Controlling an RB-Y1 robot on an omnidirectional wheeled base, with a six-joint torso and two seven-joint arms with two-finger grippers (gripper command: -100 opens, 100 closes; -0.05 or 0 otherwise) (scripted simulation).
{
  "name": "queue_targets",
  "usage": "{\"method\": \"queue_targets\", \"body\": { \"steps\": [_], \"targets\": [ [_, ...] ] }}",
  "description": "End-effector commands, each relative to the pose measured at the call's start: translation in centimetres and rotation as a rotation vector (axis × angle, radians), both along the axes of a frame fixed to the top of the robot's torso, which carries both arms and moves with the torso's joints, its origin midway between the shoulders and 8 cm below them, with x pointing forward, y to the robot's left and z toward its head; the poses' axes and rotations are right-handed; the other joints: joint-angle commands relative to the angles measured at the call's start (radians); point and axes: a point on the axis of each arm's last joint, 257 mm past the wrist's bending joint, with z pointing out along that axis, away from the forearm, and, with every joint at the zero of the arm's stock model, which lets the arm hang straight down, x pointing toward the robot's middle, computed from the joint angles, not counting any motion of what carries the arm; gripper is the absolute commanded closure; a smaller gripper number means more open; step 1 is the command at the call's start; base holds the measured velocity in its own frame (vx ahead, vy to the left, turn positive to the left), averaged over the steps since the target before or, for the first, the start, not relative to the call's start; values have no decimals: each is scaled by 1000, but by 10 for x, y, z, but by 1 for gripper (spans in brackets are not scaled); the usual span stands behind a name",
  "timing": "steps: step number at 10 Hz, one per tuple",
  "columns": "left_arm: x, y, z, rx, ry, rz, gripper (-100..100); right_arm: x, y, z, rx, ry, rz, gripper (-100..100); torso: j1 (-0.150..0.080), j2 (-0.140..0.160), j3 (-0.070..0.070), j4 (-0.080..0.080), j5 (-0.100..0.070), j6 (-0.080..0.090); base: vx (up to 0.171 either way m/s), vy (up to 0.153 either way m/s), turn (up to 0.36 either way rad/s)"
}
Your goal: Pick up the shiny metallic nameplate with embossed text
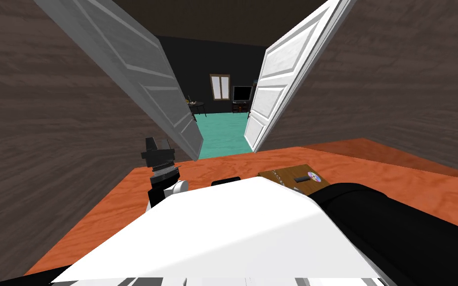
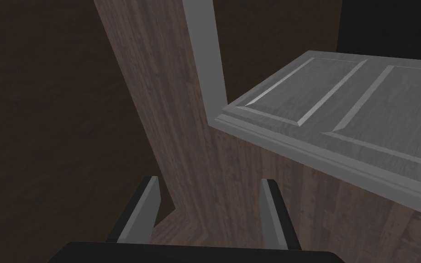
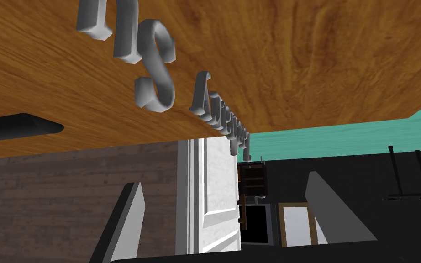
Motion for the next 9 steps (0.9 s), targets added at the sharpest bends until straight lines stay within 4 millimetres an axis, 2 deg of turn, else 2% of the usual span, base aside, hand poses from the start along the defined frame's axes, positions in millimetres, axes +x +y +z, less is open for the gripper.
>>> {"method": "queue_targets", "body": {
  "steps": [1, 5, 8, 9],
  "targets": [
    [0, 0, 0, 0, 0, 0, 0, -16, -2, -5, -2, 44, 20, -100, 0, 0, 0, 0, 0, 0, 4, -12, 219],
    [0, 0, 0, 0, 0, 0, 0, -61, 2, -19, 20, 157, 56, -100, -2, -1, 0, 0, 0, -1, 9, -48, 225],
    [0, 0, 0, 0, 0, 0, 0, -67, 3, -21, 22, 172, 57, -100, 0, -1, 0, 0, 0, 0, 6, -19, 27],
    [0, 0, 0, 0, 0, 0, 0, -80, 7, -25, 36, 206, 70, -100, 1, 0, 0, 0, 0, 0, -2, -13, 178]
  ]
}}
